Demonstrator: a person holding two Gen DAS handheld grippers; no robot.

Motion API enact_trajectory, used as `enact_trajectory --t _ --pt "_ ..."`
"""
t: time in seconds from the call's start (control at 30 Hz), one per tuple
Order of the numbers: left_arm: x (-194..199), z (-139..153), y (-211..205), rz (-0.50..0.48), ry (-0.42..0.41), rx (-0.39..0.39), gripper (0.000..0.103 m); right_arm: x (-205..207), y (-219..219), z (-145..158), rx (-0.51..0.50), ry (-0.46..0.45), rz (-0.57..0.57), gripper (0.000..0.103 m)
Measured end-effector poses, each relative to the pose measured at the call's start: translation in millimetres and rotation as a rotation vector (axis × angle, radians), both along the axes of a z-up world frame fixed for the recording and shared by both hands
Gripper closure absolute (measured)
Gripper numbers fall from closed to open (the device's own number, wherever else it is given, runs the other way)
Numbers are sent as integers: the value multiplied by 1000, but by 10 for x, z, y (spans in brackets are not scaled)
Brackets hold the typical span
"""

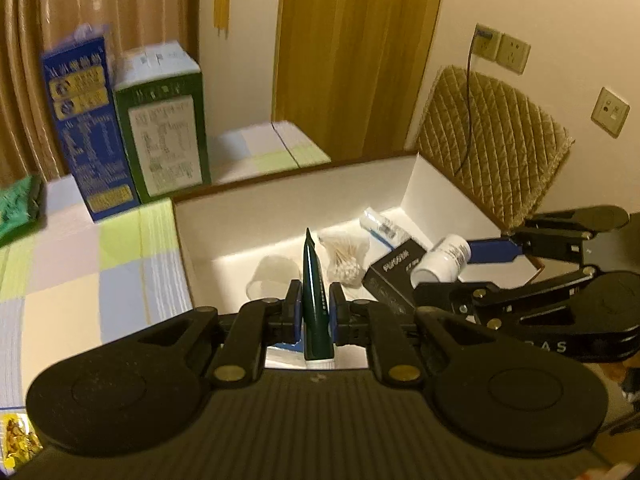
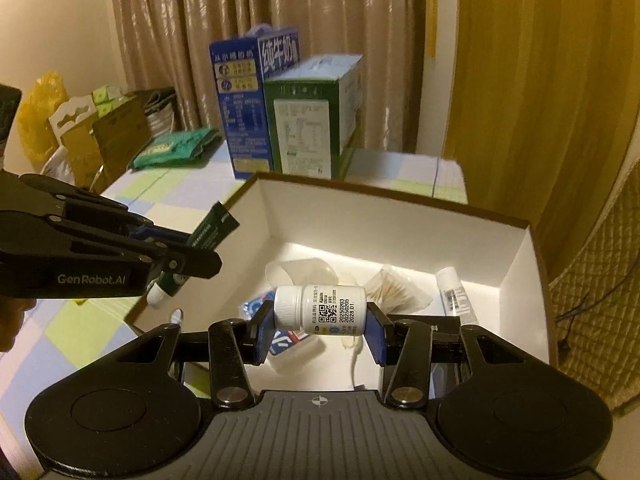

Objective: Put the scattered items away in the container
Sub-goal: 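Lower the pill bottle and green tube into the brown box with both tools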

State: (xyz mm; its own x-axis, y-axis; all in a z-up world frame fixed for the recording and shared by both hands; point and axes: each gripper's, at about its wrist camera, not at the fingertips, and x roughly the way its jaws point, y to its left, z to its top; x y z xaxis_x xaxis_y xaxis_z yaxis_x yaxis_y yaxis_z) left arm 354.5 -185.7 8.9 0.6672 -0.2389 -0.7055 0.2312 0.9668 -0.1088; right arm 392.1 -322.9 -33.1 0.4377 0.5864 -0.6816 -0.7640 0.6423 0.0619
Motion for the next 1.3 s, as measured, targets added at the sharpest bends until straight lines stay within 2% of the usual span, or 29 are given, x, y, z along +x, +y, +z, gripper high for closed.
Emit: enact_trajectory --t 0.3,0.47,0.7,0.93,1.0,1.03,1.3 --pt "489 -401 1 -40 219 22 93 557 128 -362 -102 191 84 59" --pt "616 -617 -65 -104 328 93 93 717 208 -487 -130 304 155 59" --pt "686 -904 -236 -218 448 239 93 824 335 -648 -233 357 234 59" --pt "798 -1038 -273 -242 506 286 93 839 402 -751 -269 383 263 59" --pt "803 -1042 -275 -237 505 295 91 839 419 -770 -272 386 262 59" --pt "804 -1049 -281 -240 503 297 86 838 423 -775 -274 385 261 59" --pt "792 -1030 -295 -238 490 293 84 841 461 -800 -276 376 271 58"
